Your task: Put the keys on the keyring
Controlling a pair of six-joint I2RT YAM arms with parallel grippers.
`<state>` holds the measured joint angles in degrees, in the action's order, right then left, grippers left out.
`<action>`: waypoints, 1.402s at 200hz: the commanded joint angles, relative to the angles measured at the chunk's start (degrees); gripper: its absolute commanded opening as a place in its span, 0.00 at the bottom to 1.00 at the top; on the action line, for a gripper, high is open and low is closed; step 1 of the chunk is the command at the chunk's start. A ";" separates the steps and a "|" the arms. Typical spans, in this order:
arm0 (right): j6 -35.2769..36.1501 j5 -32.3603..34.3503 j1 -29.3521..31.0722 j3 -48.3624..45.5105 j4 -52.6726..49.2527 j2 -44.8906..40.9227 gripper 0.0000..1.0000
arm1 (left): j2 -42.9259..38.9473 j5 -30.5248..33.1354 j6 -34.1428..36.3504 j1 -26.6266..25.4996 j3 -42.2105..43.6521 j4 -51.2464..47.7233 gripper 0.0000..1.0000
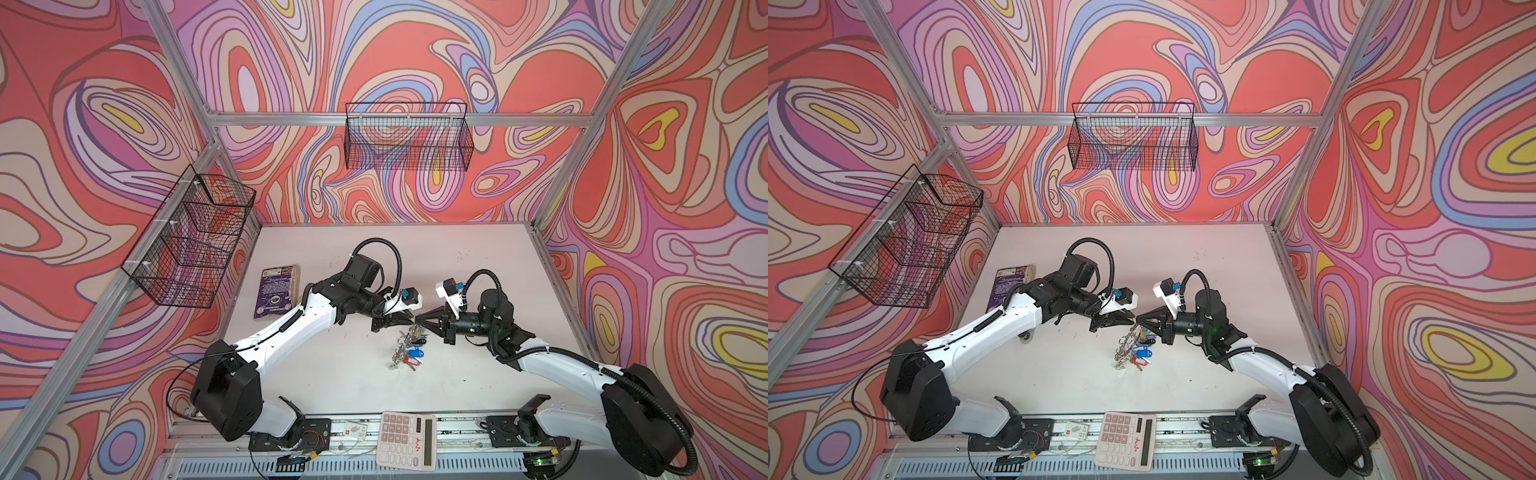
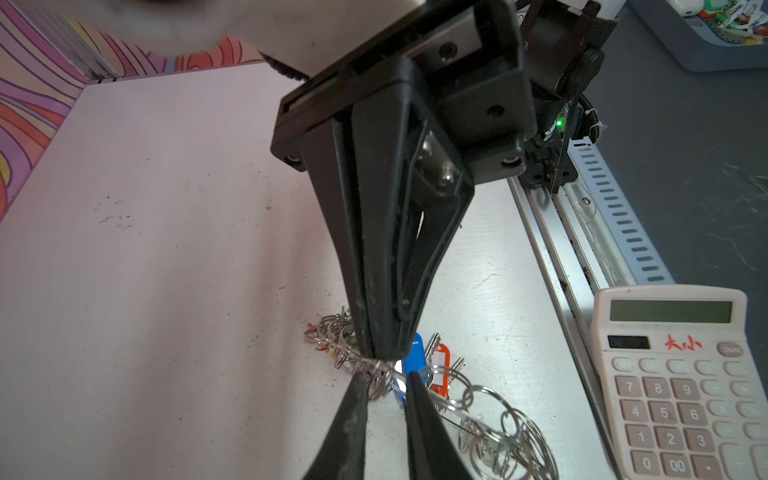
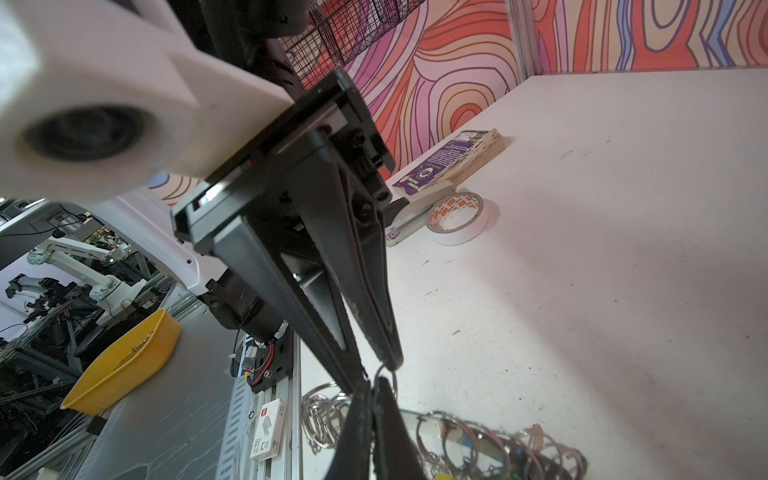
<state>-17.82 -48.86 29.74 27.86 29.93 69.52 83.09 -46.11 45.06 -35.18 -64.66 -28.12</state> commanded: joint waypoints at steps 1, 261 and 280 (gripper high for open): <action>1.05 0.08 0.41 0.44 2.40 -0.48 0.00 | 1.26 -2.45 1.20 0.20 -1.44 -2.02 0.18; -3.00 11.57 -4.46 2.53 -7.56 -13.09 0.55 | -19.12 28.66 -46.65 -12.29 31.43 64.38 0.00; -7.61 18.15 -4.48 4.20 -10.74 -12.81 0.54 | -16.79 32.28 -46.23 -14.17 33.96 72.16 0.00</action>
<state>-21.34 -38.46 25.52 29.21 23.03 56.88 64.75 -22.17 -0.69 -47.46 -32.45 25.61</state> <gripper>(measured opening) 0.549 0.047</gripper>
